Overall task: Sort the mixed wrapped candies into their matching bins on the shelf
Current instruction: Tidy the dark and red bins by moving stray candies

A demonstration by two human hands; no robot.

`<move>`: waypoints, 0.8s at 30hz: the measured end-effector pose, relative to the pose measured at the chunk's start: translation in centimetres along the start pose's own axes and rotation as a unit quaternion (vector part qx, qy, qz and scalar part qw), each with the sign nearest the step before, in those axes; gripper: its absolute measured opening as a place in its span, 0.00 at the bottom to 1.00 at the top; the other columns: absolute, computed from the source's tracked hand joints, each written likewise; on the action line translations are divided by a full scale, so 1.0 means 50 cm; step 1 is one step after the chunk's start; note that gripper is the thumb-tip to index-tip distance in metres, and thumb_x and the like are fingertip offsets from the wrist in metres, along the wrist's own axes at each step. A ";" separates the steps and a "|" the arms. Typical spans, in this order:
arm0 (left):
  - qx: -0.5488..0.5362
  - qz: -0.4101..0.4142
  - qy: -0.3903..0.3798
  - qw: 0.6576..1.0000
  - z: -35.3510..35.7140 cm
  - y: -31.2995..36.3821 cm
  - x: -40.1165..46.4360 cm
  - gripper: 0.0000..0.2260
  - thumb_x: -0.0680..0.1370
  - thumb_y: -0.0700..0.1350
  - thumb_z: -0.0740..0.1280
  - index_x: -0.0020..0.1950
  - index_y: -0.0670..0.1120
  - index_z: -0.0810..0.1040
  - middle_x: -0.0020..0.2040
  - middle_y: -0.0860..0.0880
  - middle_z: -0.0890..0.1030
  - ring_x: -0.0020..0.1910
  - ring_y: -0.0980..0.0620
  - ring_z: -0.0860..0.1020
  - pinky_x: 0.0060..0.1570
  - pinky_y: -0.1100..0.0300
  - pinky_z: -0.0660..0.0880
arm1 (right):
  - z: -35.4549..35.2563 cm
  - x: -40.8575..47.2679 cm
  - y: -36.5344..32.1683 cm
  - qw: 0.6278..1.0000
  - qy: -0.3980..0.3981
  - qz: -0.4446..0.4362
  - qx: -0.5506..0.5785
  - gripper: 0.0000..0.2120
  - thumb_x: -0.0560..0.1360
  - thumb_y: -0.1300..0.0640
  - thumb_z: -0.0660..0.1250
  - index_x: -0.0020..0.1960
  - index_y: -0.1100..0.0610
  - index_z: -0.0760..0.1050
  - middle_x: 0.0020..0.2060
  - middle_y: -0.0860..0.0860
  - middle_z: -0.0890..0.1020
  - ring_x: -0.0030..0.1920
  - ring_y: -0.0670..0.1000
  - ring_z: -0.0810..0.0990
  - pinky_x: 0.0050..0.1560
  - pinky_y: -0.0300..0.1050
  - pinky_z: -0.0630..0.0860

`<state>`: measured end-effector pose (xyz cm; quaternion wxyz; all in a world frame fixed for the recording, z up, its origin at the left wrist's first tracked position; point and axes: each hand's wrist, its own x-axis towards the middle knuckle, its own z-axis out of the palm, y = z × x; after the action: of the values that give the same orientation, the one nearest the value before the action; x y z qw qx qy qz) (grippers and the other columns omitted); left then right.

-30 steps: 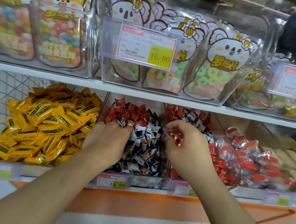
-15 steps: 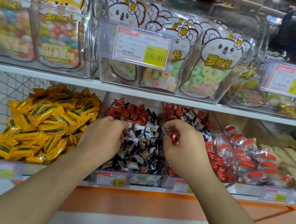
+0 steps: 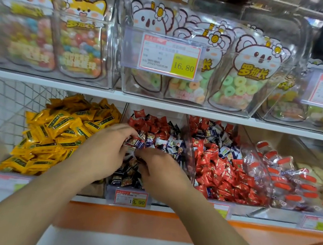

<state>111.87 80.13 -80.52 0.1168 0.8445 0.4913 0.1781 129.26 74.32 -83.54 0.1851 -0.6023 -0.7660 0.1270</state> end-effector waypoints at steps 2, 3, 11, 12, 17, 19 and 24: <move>-0.015 0.014 -0.017 1.000 0.001 -0.011 -0.004 0.20 0.82 0.42 0.68 0.72 0.57 0.73 0.74 0.61 0.70 0.73 0.58 0.68 0.70 0.63 0.66 | 0.014 0.011 0.013 0.998 -0.029 0.035 -0.033 0.08 0.81 0.54 0.63 0.53 0.53 0.80 0.48 0.51 0.81 0.47 0.56 0.79 0.46 0.55 0.81; -0.021 0.019 -0.023 0.999 0.003 -0.015 -0.005 0.21 0.82 0.42 0.68 0.73 0.57 0.73 0.75 0.60 0.69 0.75 0.58 0.66 0.72 0.63 0.63 | 0.013 0.014 0.019 0.996 -0.038 0.050 -0.055 0.09 0.81 0.52 0.63 0.51 0.52 0.81 0.46 0.51 0.81 0.45 0.56 0.80 0.44 0.54 0.82; -0.062 0.008 -0.053 0.997 -0.006 -0.030 0.002 0.20 0.82 0.48 0.68 0.74 0.56 0.72 0.77 0.59 0.66 0.77 0.58 0.63 0.75 0.61 0.59 | -0.018 0.024 0.030 0.994 -0.007 0.097 -0.046 0.07 0.77 0.52 0.69 0.53 0.50 0.85 0.49 0.48 0.85 0.47 0.51 0.83 0.49 0.51 0.84; -0.065 0.007 -0.053 0.996 -0.008 -0.030 0.002 0.20 0.82 0.48 0.68 0.74 0.56 0.72 0.76 0.59 0.66 0.76 0.57 0.63 0.74 0.61 0.60 | -0.018 0.027 0.026 0.995 0.023 0.091 -0.032 0.09 0.78 0.54 0.70 0.56 0.50 0.84 0.53 0.47 0.85 0.51 0.50 0.82 0.53 0.49 0.83; -0.071 0.014 -0.054 0.996 -0.011 -0.033 0.002 0.19 0.82 0.47 0.68 0.73 0.55 0.72 0.76 0.58 0.67 0.76 0.57 0.64 0.73 0.63 0.59 | 0.016 0.060 0.020 0.997 0.058 0.053 -0.018 0.20 0.76 0.59 0.72 0.68 0.53 0.79 0.61 0.51 0.83 0.62 0.53 0.79 0.64 0.49 0.78; -0.071 0.016 -0.058 0.996 -0.011 -0.034 0.000 0.19 0.82 0.47 0.68 0.73 0.55 0.72 0.76 0.58 0.66 0.77 0.58 0.62 0.72 0.65 0.57 | 0.035 0.070 0.027 0.996 0.049 0.068 -0.036 0.18 0.76 0.59 0.72 0.66 0.52 0.80 0.56 0.52 0.84 0.60 0.56 0.78 0.61 0.52 0.78; -0.067 0.020 -0.061 0.996 -0.009 -0.038 -0.001 0.19 0.83 0.47 0.67 0.74 0.55 0.72 0.77 0.58 0.65 0.77 0.58 0.61 0.70 0.67 0.56 | 0.053 0.071 0.034 0.994 0.083 0.064 -0.036 0.11 0.73 0.65 0.73 0.52 0.53 0.85 0.37 0.43 0.78 0.47 0.52 0.75 0.48 0.45 0.74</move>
<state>110.17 81.03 -80.80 0.1995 0.8534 0.4536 0.1616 128.87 78.26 -86.16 0.2180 -0.6647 -0.7120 0.0605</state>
